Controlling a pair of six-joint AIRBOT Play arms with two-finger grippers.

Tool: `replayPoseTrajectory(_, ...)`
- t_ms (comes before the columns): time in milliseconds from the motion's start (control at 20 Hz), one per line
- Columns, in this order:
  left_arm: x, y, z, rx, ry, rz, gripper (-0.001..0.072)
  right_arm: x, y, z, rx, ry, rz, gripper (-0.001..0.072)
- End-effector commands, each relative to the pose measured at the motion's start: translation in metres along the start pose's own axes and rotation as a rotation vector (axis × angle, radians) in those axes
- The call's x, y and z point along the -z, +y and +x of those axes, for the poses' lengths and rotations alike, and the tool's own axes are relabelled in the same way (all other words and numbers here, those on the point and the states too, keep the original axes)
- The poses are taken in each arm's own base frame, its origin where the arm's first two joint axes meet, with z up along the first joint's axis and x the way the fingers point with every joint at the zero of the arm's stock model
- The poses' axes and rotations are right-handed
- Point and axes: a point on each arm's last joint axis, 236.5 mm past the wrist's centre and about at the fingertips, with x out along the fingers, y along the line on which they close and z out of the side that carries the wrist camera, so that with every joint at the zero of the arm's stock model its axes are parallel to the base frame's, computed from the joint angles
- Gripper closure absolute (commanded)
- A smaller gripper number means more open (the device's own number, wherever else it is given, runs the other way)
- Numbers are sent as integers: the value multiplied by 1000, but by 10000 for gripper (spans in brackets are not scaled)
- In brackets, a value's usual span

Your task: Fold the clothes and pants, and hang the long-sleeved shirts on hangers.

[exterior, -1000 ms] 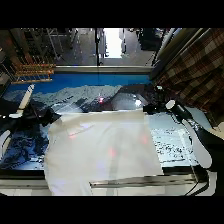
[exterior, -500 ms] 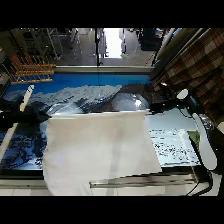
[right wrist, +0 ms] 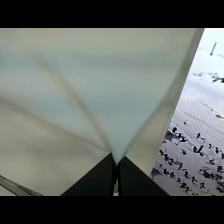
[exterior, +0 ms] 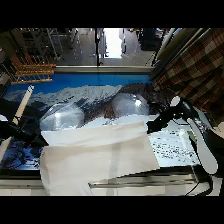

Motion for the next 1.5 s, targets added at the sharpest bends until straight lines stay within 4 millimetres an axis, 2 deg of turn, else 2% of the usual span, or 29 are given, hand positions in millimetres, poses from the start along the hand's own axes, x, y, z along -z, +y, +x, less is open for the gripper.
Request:
replayPoseTrajectory(0,28,17,15,-68,118,-61,701,15,-8,16,31,53,7,695)
replayPoseTrajectory(250,42,31,10,-138,166,-87,682,17,-16,16,64,60,-10,692)
replayPoseTrajectory(300,43,31,10,-137,170,-87,587,17,-15,17,59,61,-23,687)
replayPoseTrajectory(350,43,31,9,-136,170,-88,347,17,-15,17,56,62,-22,575)
replayPoseTrajectory(400,44,30,9,-135,176,-100,152,19,-14,16,53,69,-23,422)
replayPoseTrajectory(450,44,30,7,-135,173,-121,147,20,-15,16,51,71,-24,291)
replayPoseTrajectory(550,32,30,-8,-151,107,-116,149,14,-26,11,55,26,12,259)
replayPoseTrajectory(650,-8,39,-39,-219,-126,-85,150,-7,-37,2,23,-106,81,198)
replayPoseTrajectory(750,-58,52,-87,-314,-449,-59,148,-40,-47,-11,-20,-281,142,186)
replayPoseTrajectory(800,-72,56,-103,-342,-543,-51,144,-55,-52,-15,-39,-352,162,186)
replayPoseTrajectory(850,-82,60,-108,-362,-578,-21,108,-66,-53,-13,-57,-395,156,186)
replayPoseTrajectory(1000,-90,54,-79,-342,-483,173,3,-87,-51,8,-100,-436,108,186)
replayPoseTrajectory(1100,-97,49,-67,-345,-452,290,3,-93,-57,18,-102,-423,91,186)
replayPoseTrajectory(1250,-105,49,-57,-366,-434,374,3,-106,-63,20,-109,-424,78,187)
replayPoseTrajectory(1450,-93,46,-32,-319,-318,453,12,-108,-49,29,-148,-381,1,189)
